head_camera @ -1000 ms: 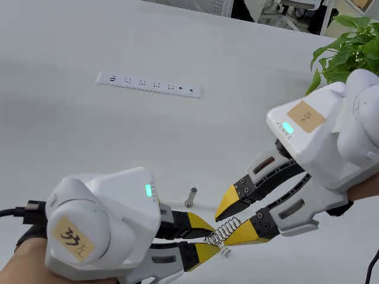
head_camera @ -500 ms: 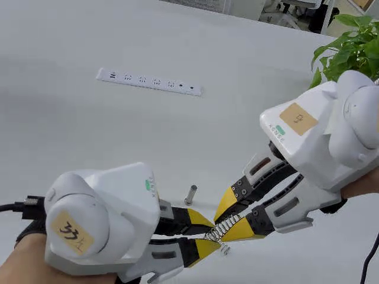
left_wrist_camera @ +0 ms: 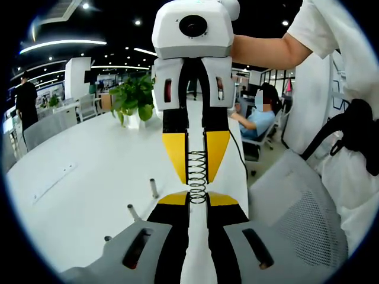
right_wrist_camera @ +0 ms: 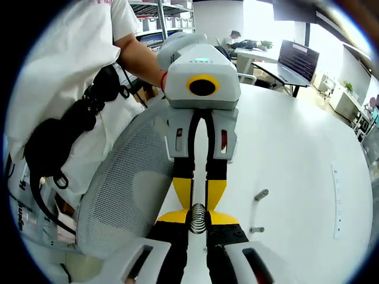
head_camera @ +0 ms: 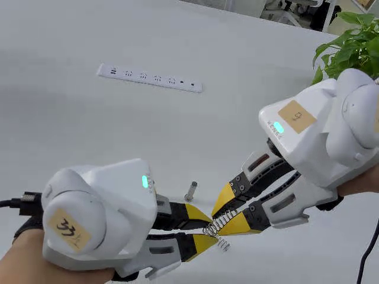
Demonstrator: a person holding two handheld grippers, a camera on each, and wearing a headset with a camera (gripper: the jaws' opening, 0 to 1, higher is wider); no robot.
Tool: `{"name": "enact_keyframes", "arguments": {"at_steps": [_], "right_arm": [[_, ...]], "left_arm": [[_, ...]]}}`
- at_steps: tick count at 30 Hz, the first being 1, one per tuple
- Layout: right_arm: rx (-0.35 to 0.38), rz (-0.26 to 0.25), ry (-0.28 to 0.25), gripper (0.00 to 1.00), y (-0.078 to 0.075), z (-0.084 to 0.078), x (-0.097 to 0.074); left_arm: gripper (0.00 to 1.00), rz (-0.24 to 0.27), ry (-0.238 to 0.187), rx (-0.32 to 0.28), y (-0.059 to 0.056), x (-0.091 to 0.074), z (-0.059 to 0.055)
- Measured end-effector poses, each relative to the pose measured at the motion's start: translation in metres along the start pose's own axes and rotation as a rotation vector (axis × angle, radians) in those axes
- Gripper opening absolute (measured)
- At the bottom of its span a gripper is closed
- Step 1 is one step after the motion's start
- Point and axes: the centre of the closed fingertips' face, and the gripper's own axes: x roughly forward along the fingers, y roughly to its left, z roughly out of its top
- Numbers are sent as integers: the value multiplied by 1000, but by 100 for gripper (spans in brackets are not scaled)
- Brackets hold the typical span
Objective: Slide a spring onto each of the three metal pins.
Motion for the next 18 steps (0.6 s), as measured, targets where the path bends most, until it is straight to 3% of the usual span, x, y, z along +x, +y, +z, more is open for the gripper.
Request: {"name": "enact_keyframes", "arguments": {"at_steps": [10, 18], "right_arm": [[11, -16, -3, 6, -3, 3, 1], [33, -54, -7, 6, -14, 4, -6]], "left_arm": [[8, 15, -8, -1, 2, -5, -3], [22, 48, -17, -18, 8, -14, -11]]}}
